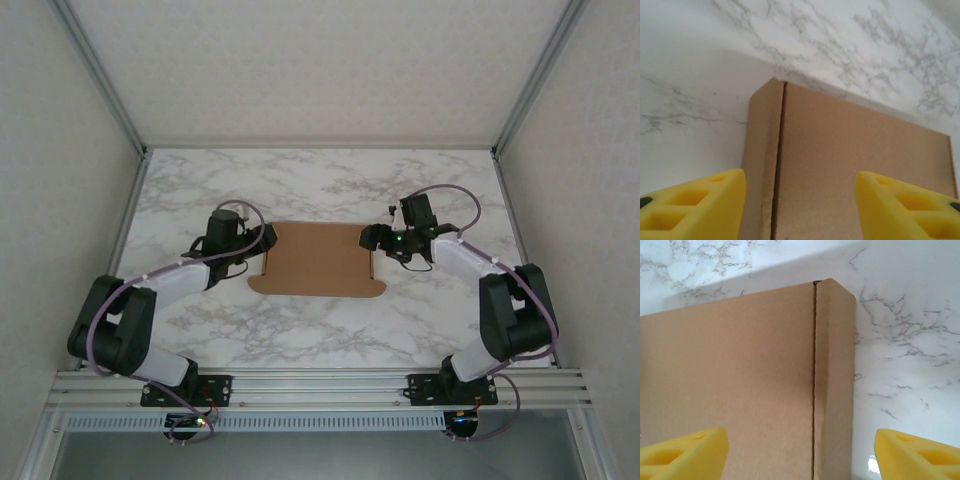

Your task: Fold the paper box

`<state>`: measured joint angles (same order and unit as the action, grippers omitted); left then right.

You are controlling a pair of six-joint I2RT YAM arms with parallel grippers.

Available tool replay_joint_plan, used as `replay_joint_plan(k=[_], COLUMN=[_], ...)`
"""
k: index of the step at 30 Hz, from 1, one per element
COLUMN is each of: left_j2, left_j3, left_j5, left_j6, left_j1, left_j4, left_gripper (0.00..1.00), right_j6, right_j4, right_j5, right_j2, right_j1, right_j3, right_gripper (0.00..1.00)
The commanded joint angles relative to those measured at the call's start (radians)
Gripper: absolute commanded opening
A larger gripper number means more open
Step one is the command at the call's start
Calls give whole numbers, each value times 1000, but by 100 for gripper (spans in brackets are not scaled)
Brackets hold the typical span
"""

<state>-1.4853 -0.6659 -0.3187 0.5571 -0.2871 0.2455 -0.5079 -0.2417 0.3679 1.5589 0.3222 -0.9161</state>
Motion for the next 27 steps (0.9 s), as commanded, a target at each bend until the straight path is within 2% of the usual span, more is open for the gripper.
replay_joint_plan(k=[1,6,13,22,27], left_j2=[-27,-68,-90,-162,-198], left_j3=[-7,35,67,92,98], left_j5=[-71,-111,-129,-199,-232], left_j6=[-16,12,56,83,91], left_j1=[12,24,73,141,167], left_j4=[30,91,107,146,153], left_gripper=[57,51,35,22,15], right_j6=[-35,-26,-62,-159,-158], right_j4=[92,130,222,424,418], right_j5=[109,190,271,522,535], right_j2=[33,113,201,269,258], right_j1=[-20,-53,-98,-111,-107], right_j3=[8,0,32,70,69], right_gripper=[77,78,80,82,83])
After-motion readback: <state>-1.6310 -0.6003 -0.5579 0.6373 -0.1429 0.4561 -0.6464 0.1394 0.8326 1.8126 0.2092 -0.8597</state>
